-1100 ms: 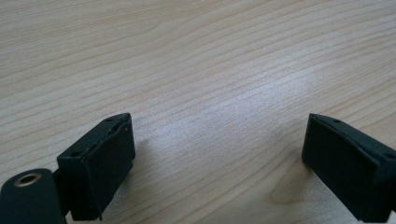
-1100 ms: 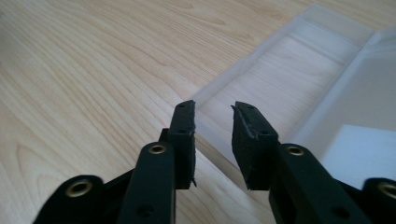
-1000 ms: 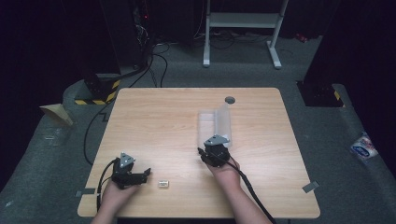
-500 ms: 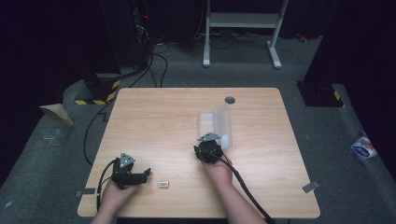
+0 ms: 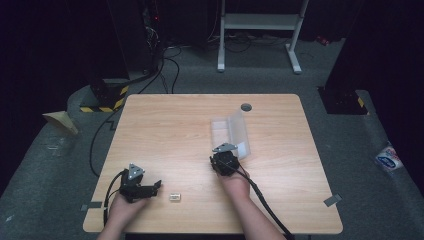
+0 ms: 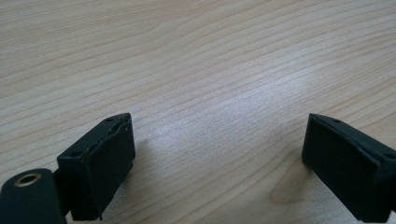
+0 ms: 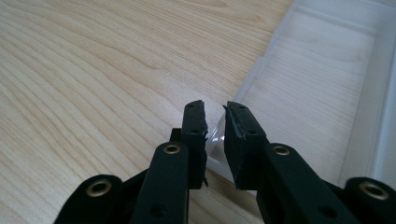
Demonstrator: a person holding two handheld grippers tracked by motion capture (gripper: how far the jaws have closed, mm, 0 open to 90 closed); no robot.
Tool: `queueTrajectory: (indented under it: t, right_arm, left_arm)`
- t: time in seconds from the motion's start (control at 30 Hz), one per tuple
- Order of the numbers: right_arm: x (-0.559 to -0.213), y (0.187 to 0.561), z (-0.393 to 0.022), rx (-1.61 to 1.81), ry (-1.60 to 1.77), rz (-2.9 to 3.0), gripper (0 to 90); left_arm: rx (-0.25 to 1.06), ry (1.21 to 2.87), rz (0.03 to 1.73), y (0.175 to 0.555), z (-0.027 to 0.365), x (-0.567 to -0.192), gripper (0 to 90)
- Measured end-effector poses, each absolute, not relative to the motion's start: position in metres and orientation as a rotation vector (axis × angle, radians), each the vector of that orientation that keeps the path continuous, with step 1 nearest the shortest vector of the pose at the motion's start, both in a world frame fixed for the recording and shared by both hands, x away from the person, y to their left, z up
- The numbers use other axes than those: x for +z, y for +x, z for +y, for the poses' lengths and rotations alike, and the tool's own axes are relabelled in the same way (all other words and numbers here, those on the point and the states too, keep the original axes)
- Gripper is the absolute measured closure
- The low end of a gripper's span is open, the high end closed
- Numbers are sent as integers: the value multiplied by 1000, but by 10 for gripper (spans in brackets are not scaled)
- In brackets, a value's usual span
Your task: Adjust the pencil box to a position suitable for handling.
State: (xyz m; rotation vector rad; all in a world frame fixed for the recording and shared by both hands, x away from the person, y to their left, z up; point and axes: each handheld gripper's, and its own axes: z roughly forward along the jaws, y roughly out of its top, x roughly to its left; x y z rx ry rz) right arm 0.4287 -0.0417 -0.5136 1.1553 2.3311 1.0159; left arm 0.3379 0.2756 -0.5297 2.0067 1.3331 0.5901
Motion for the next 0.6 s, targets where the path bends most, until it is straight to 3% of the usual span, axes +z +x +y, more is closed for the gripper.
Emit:
queueTrajectory:
  t: [0.6]
  right_arm:
    - [-513, 418, -75, 1006, 1151, 2306, 865]
  left_arm:
    - [590, 2006, 1333, 338, 276, -530, 96]
